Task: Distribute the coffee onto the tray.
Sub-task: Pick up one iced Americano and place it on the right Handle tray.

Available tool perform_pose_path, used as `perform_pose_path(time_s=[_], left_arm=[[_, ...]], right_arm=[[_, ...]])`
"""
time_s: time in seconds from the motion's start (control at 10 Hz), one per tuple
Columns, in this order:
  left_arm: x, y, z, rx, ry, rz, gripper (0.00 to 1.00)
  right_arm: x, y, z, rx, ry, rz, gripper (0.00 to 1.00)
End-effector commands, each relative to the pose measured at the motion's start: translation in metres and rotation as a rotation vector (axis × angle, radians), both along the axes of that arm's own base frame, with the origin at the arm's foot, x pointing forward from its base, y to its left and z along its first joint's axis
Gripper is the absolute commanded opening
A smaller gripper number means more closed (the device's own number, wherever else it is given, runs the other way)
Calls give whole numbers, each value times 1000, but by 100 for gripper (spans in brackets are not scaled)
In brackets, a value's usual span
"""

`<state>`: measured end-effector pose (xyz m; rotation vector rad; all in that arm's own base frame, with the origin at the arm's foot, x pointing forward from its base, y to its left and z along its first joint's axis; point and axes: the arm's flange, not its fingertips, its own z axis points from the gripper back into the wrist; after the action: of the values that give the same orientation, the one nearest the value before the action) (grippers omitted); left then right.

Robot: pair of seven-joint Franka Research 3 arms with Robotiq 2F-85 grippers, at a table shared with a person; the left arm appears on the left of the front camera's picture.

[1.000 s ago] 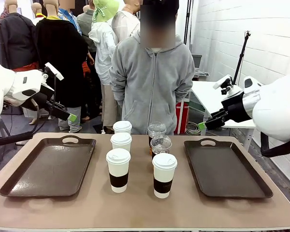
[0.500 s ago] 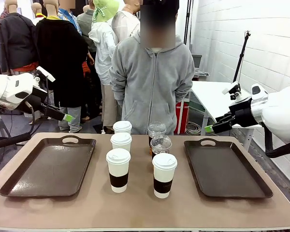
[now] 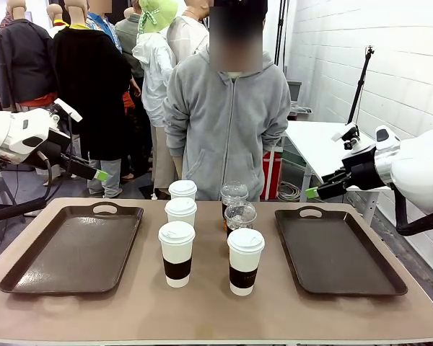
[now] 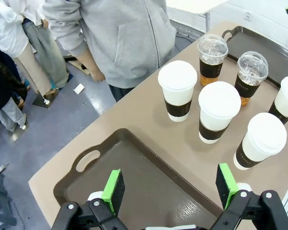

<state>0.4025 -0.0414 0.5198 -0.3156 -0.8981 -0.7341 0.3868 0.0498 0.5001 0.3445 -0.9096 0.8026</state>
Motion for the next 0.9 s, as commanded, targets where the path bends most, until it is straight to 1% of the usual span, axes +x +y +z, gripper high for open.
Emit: perform_pose_path(time_s=[0.0,0.8], left_arm=[[0,1,-1,-4,4,0,100],[0,1,-1,-4,4,0,100]], right_arm=[[0,0,-1,2,3,2,100],[0,0,-1,2,3,2,100]])
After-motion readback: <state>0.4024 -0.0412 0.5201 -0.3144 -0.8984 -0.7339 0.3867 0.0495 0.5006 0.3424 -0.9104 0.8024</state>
